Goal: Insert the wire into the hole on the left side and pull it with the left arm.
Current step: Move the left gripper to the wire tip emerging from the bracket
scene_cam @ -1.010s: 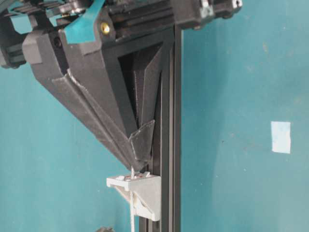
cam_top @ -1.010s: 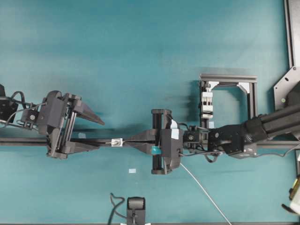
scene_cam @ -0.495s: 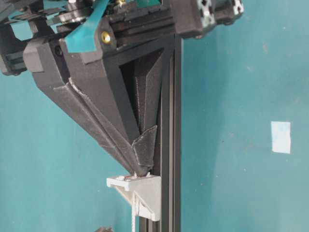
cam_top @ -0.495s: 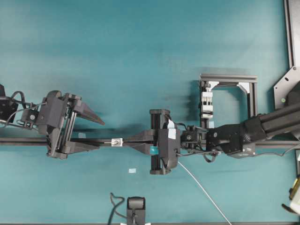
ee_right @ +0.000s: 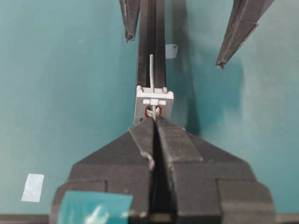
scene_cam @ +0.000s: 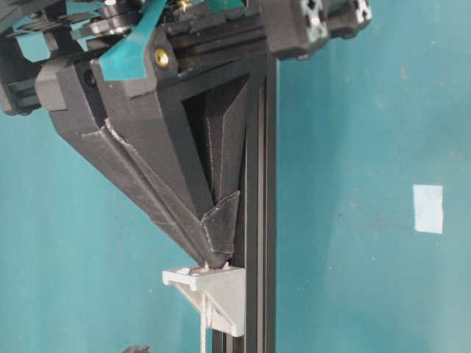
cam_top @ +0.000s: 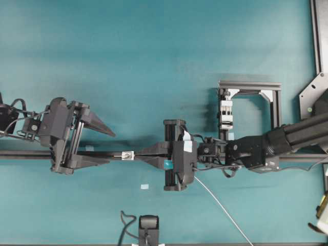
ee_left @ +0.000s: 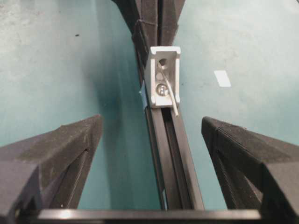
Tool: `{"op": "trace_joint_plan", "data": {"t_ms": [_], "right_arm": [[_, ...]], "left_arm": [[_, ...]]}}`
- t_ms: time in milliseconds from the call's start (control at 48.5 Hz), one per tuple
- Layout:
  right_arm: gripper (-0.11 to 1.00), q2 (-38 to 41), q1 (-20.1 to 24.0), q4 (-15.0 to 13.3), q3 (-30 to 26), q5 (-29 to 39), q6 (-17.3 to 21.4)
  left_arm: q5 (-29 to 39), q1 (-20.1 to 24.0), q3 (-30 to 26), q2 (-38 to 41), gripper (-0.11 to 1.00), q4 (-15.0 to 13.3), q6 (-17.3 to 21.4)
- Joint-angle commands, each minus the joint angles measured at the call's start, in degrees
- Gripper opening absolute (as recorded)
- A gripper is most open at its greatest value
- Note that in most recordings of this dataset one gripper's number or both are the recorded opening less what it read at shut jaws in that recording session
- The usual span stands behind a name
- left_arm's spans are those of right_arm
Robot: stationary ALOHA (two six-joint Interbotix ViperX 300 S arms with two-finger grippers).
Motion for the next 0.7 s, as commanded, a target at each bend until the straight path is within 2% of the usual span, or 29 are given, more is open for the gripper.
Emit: {"op": "trace_joint_plan", "data": {"t_ms": [0,680], "right_arm": [[0.02,-0.88,-0.44,-0.09,-1.05,-0.35,0.0],[0.02,-2.2,-0.53,-0.18,-1.14,-0.18,-0.09]], "left_arm": [[0.44,-0.35,-1.23,-1.32,0.77,-0.18,-0.09],[1.14,-1.23,-1.93,-1.32,0.77,-0.18,-0.09]]}}
